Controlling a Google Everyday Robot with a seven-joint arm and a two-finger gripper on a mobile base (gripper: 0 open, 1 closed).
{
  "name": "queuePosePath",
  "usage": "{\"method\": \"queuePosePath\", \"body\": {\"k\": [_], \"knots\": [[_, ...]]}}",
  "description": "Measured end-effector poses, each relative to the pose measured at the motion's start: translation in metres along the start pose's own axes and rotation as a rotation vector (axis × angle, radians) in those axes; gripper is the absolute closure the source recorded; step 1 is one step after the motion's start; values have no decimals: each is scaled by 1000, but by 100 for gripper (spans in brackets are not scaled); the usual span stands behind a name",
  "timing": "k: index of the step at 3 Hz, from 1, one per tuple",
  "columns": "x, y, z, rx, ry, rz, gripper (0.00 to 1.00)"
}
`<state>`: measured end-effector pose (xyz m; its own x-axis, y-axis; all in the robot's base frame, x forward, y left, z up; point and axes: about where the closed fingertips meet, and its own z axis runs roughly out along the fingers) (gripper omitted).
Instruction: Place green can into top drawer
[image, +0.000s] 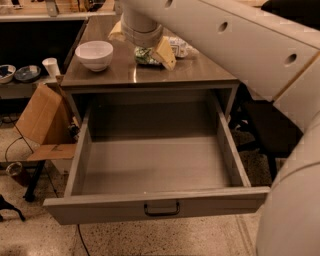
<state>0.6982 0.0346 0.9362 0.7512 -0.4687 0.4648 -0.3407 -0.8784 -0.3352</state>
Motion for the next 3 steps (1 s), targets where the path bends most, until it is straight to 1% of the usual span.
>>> {"method": "queuePosePath", "body": {"k": [1,2,3], "knots": [[0,0,0,-1,0,0,0],[3,9,18,-52,-2,-20,0],[21,14,51,-114,8,-58,0]]}}
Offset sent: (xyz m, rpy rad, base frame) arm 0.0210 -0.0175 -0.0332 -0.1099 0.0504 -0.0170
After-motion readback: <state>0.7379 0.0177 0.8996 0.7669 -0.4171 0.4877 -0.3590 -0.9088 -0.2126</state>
